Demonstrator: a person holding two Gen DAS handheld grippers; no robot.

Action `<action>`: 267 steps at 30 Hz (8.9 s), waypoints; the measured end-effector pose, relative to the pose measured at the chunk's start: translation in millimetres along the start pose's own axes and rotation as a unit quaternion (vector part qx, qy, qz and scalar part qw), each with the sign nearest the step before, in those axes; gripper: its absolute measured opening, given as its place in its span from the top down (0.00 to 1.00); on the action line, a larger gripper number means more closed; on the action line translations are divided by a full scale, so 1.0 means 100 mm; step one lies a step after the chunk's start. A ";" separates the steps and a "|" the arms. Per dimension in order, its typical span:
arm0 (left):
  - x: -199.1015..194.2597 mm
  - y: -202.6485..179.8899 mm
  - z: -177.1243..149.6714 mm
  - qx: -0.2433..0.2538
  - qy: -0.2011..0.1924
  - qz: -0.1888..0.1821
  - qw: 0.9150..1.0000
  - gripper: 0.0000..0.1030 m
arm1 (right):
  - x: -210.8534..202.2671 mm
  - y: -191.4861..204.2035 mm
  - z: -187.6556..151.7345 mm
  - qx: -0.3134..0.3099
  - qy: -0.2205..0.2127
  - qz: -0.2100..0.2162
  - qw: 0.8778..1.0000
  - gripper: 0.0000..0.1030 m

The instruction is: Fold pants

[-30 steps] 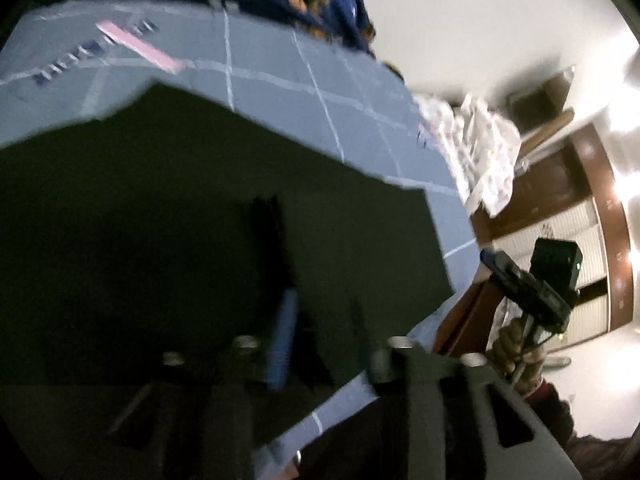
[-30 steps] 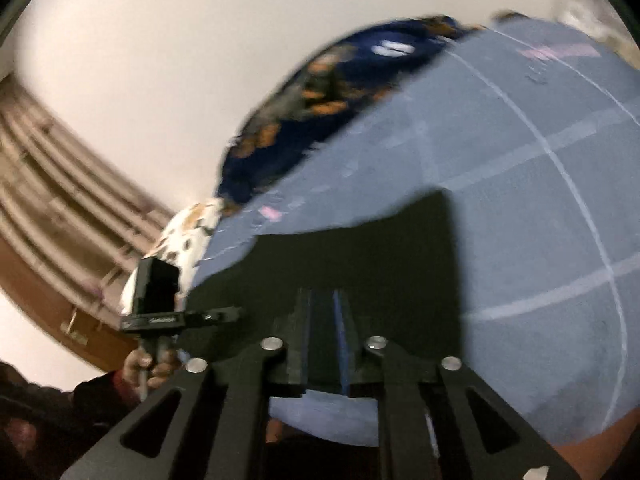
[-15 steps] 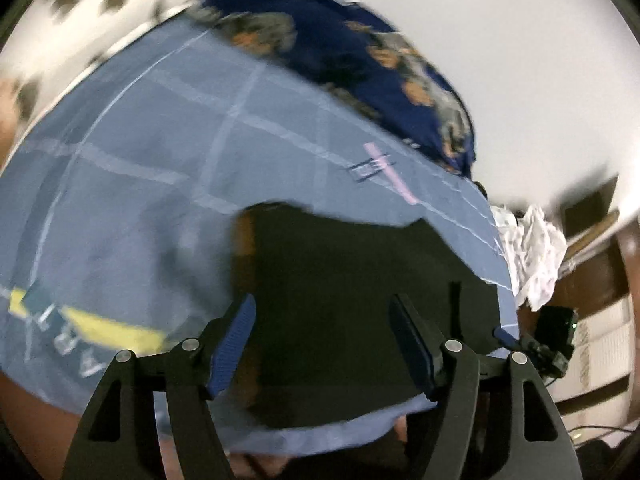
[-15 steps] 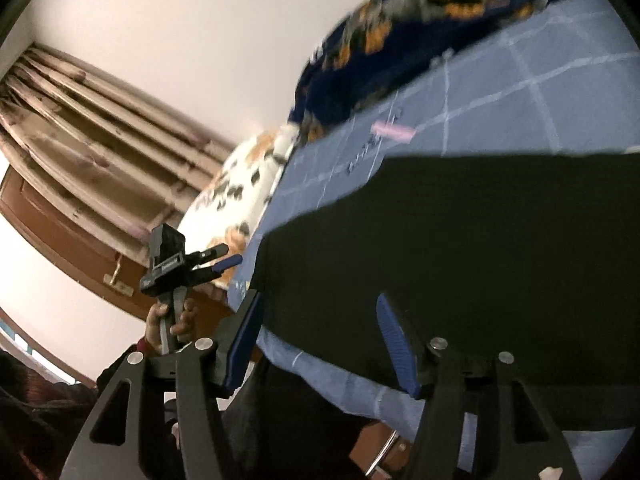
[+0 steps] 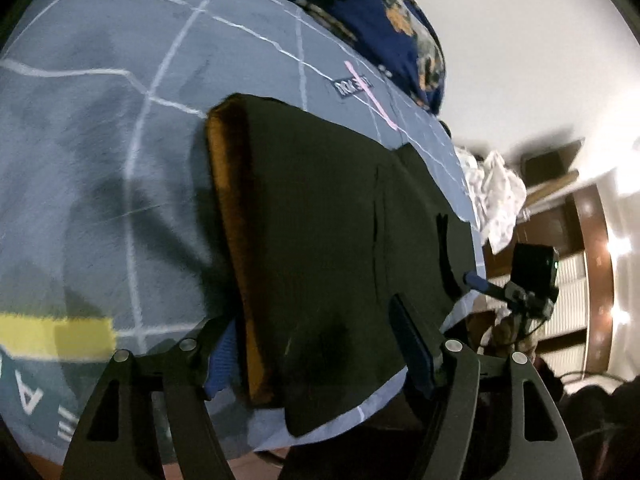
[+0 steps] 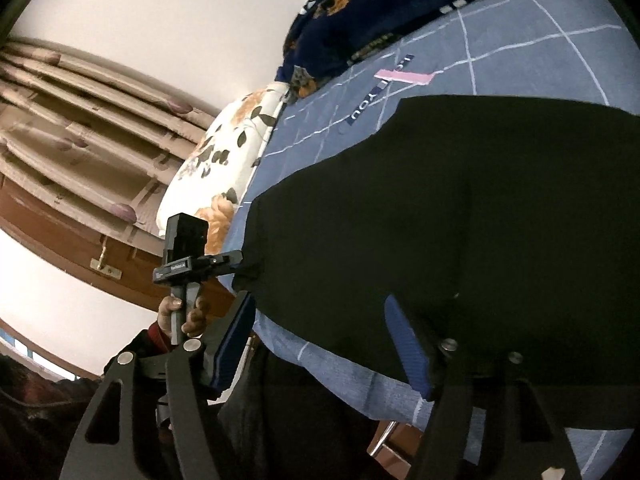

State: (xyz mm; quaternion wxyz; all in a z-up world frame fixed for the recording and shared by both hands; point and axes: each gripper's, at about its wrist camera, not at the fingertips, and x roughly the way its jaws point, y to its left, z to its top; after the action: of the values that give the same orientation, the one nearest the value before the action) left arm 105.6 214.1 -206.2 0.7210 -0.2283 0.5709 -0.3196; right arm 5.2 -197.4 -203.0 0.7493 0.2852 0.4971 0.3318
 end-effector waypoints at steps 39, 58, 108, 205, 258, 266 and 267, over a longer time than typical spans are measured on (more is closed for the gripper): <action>1.01 -2.27 -0.13 0.138 0.010 -0.122 0.983 0.58 | -0.11 -0.48 0.19 0.191 -0.073 0.247 0.947 0.02; 0.47 -1.39 -0.14 0.031 -0.083 0.003 0.996 0.45 | -0.49 -0.22 0.53 0.093 -0.069 0.057 0.992 0.87; 2.14 -2.35 0.19 0.105 0.040 -0.011 0.994 0.32 | -2.37 -2.01 -0.75 0.304 -0.195 0.056 0.931 0.61; 1.92 -2.16 0.13 0.070 0.017 0.016 0.997 0.16 | -2.30 -1.90 -0.44 0.293 -0.172 -0.040 0.939 0.83; 2.32 -2.46 -0.14 0.210 0.051 0.117 0.969 0.05 | -2.10 -2.08 0.18 0.198 -0.087 -0.068 0.974 0.51; 2.22 -1.95 0.18 0.076 0.069 -0.090 0.991 0.19 | -2.03 -2.10 0.21 0.179 -0.047 -0.054 0.981 0.65; 2.22 -1.94 0.20 0.074 0.075 -0.097 0.990 0.19 | -2.03 -2.12 0.21 0.178 -0.044 -0.049 0.982 0.64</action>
State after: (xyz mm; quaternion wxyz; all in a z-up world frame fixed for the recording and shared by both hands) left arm 117.6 -81.1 -217.0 0.6567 -0.2036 0.5731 -0.4458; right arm 12.1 -488.5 -243.2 0.7227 0.4038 0.5283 0.1885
